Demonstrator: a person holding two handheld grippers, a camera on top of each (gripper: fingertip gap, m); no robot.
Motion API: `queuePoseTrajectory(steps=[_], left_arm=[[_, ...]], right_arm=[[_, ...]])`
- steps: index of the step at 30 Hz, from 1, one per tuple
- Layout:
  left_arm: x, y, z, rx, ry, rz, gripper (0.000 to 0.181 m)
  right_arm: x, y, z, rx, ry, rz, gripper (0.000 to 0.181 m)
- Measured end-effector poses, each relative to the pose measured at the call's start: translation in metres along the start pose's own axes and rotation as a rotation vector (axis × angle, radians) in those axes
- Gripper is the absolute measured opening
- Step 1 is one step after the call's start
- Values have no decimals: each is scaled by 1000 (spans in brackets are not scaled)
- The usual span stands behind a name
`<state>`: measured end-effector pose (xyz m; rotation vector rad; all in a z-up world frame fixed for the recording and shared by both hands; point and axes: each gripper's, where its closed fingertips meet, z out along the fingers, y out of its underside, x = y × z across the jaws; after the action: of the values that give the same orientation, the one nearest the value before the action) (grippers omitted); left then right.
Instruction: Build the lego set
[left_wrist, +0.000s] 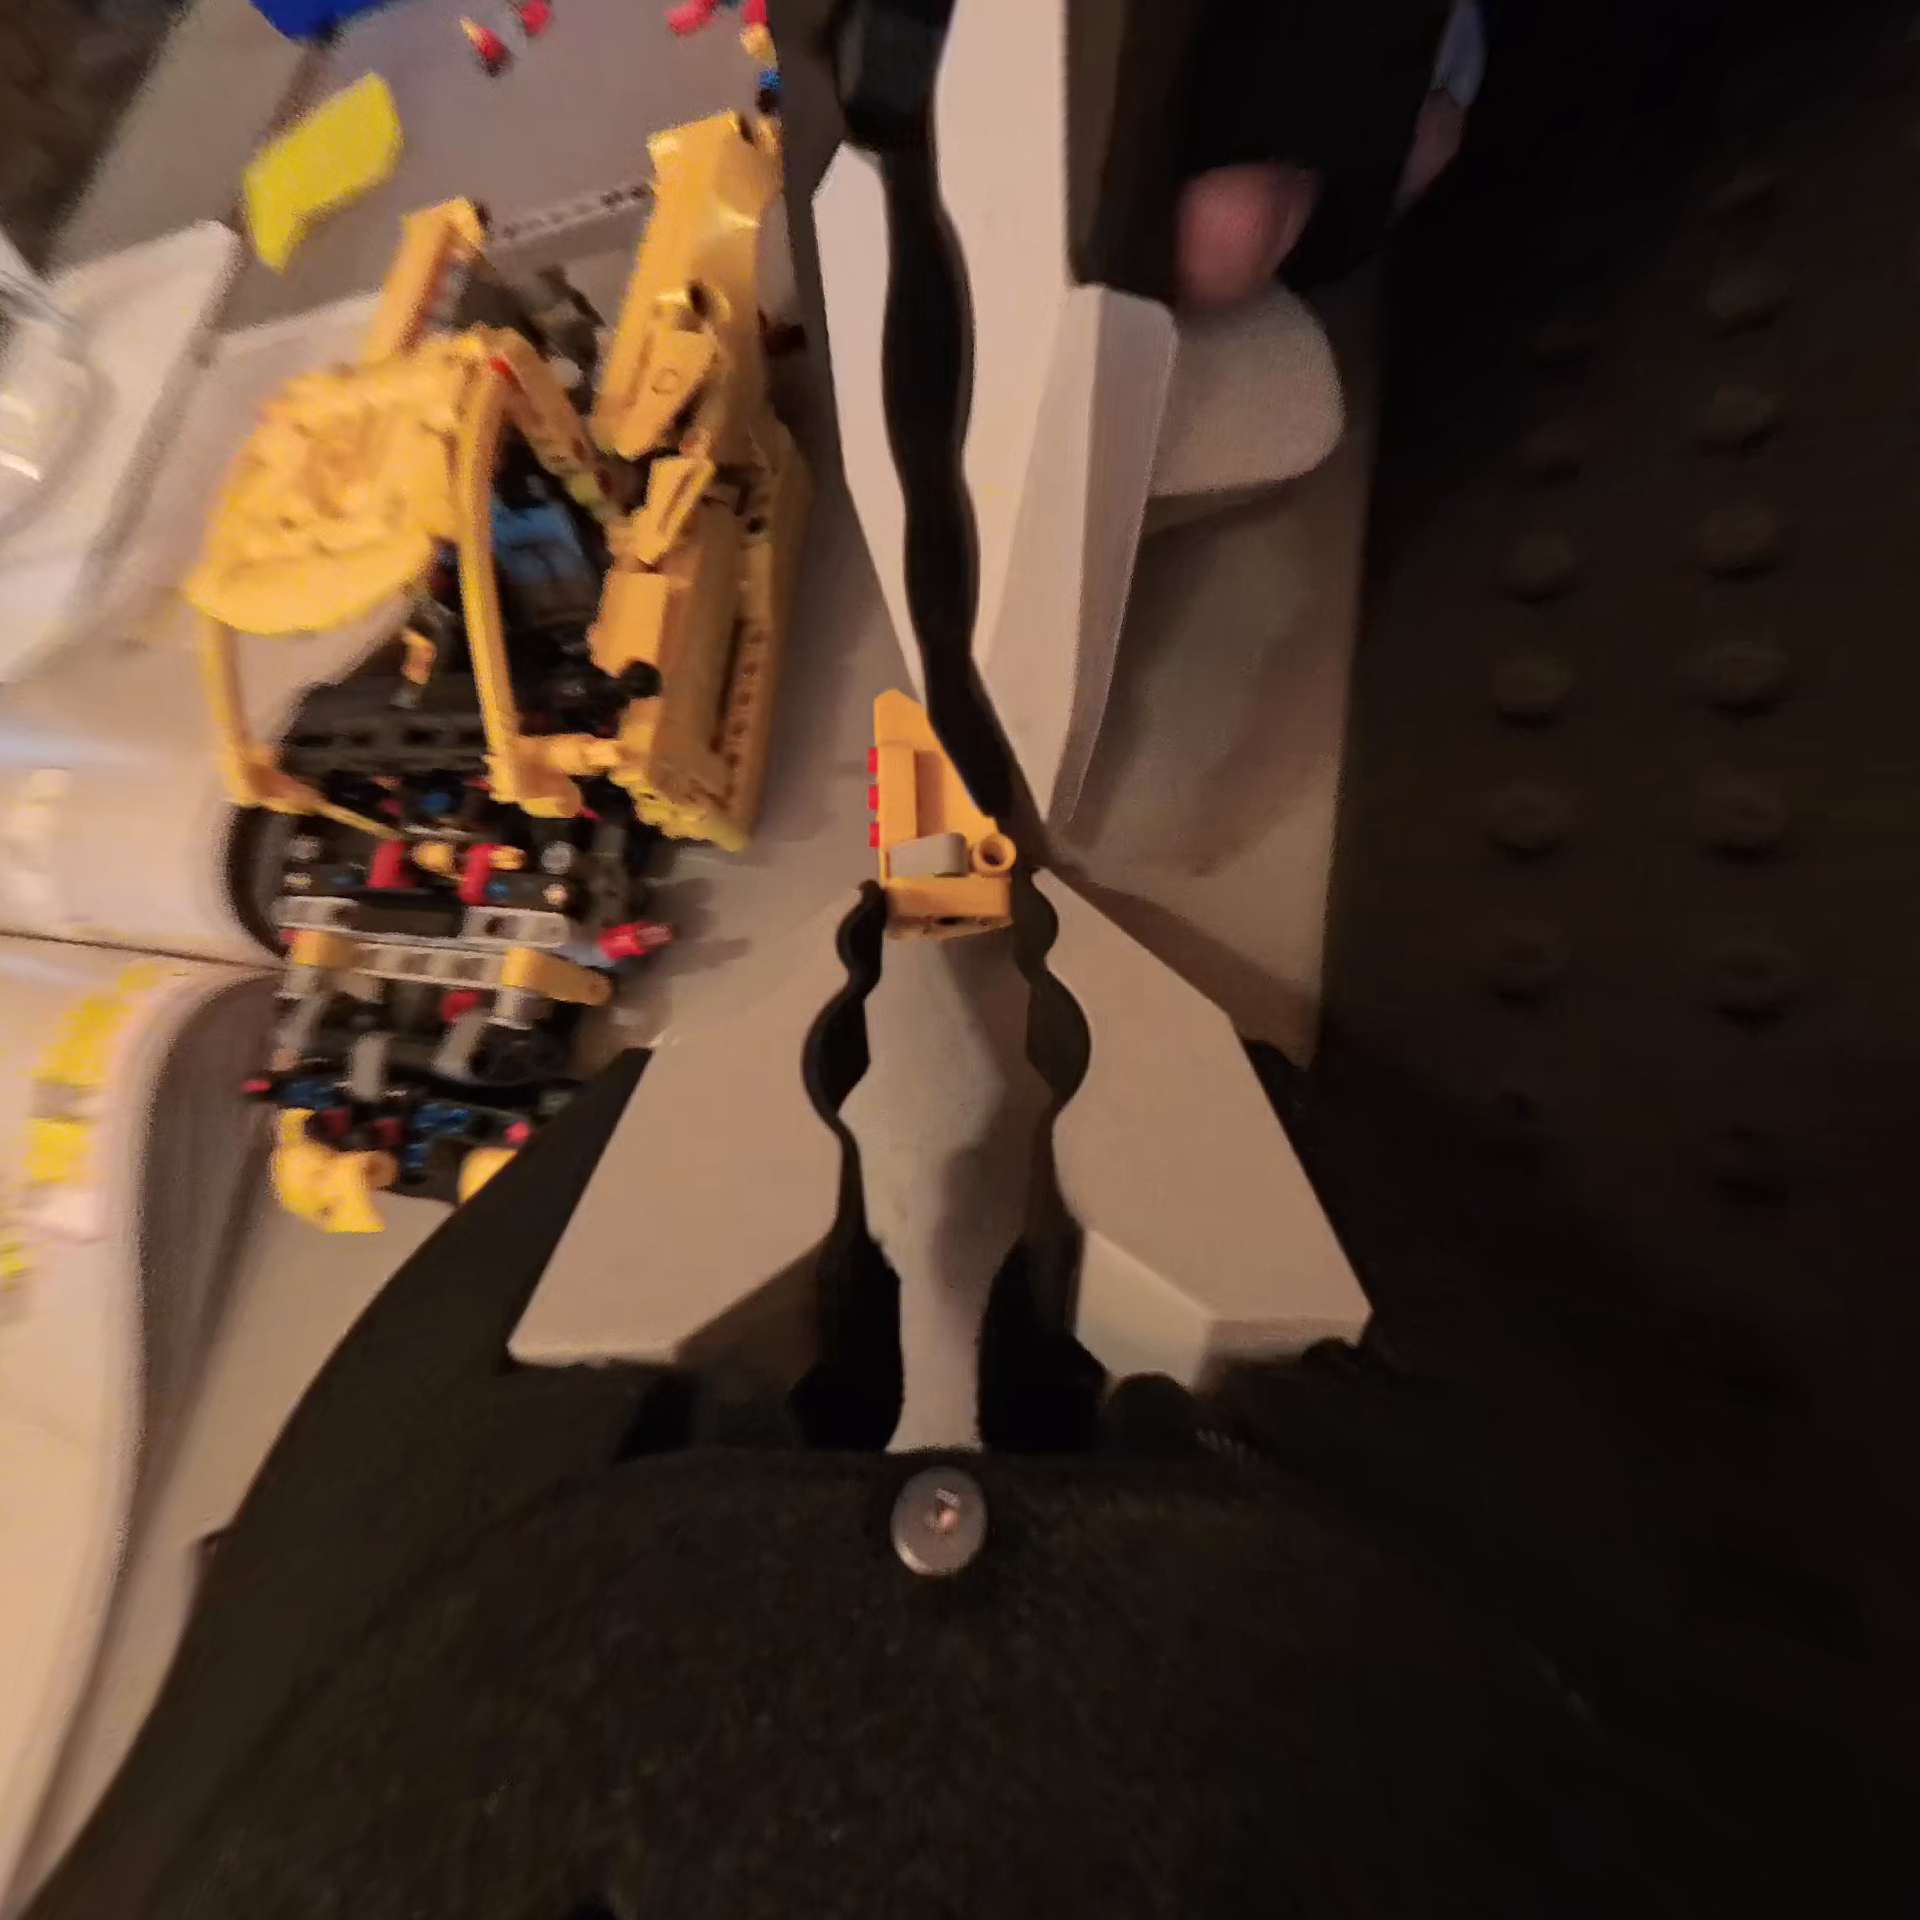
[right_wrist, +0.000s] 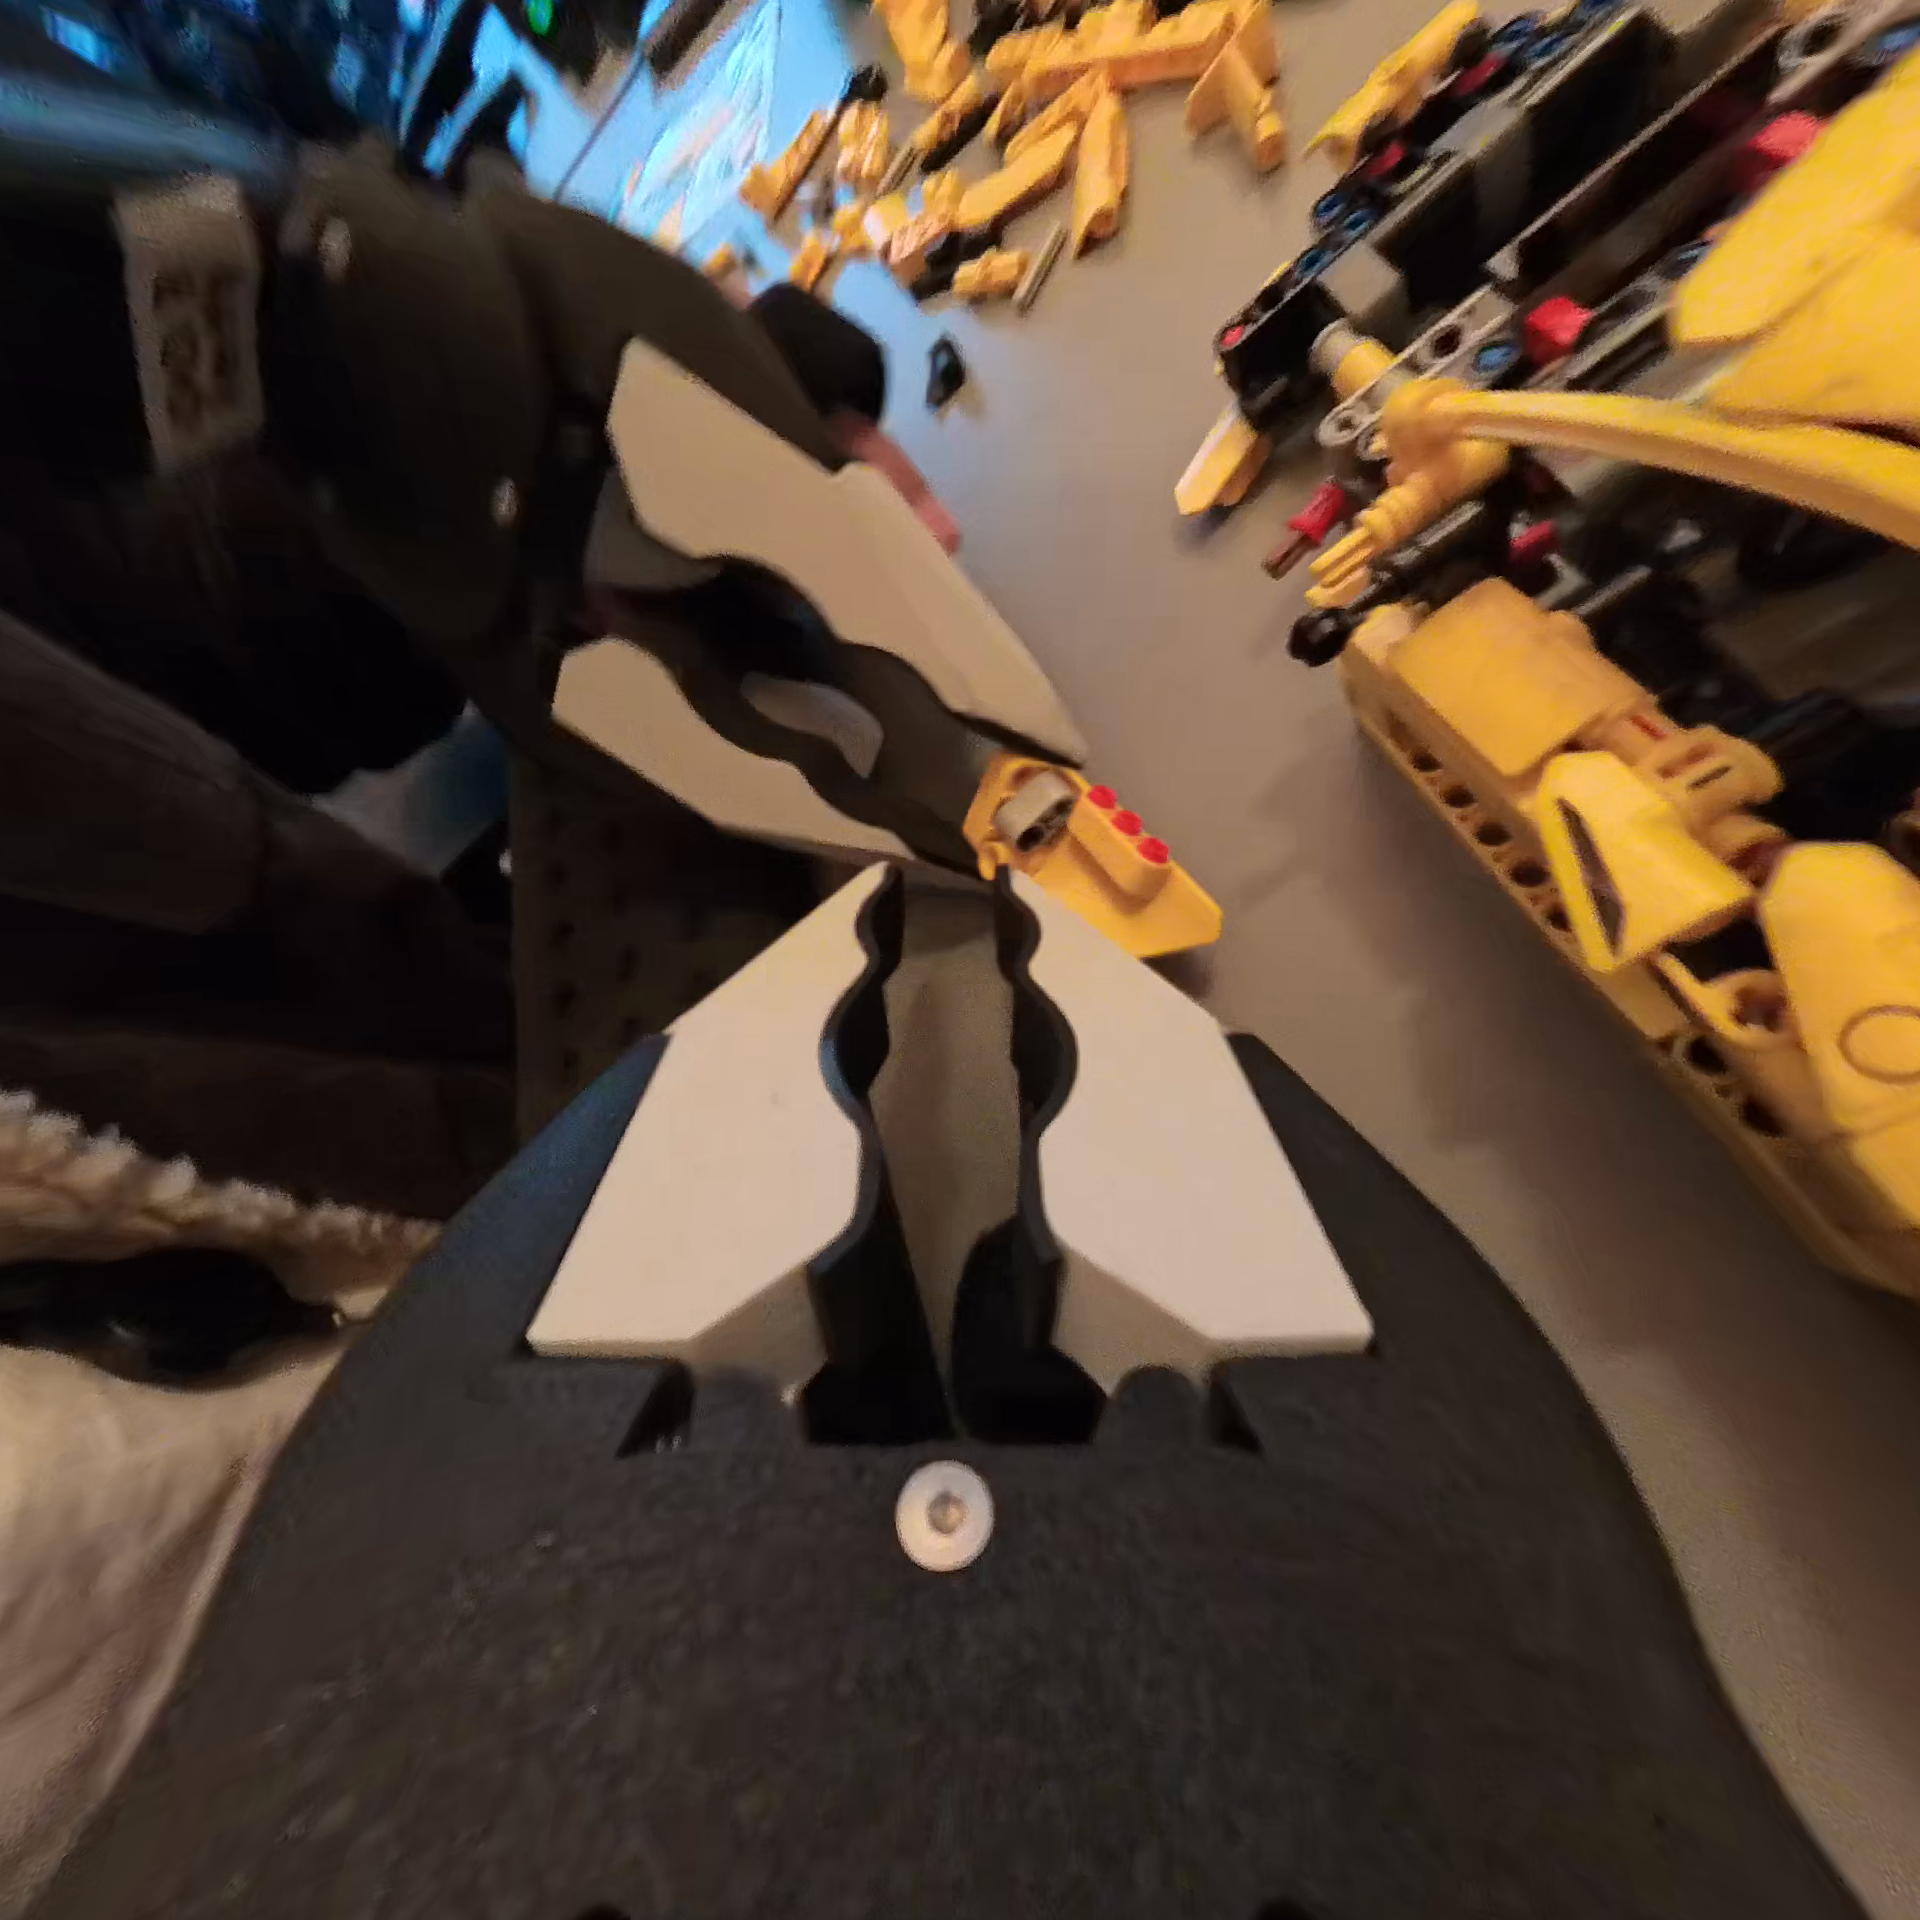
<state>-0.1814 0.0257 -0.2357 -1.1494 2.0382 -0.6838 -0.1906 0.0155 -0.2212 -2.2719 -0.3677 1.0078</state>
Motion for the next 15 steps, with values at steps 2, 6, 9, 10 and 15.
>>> queuePoseTrajectory(steps=[2,6,9,10,15], left_arm=[[-11,-5,-4,0,-122,87,25],[-27,-18,-12,15,-297,206,25],[-35,-22,-16,12,-366,233,24],[-37,-24,-18,15,-386,240,24],[-44,-32,-24,33,-444,236,24]], right_arm=[[2,-14,-3,94,30,51,23],[1,-37,-9,262,36,101,28],[2,-46,-11,323,51,112,25],[4,-49,-12,348,57,124,20],[7,-58,-16,461,-31,274,10]])
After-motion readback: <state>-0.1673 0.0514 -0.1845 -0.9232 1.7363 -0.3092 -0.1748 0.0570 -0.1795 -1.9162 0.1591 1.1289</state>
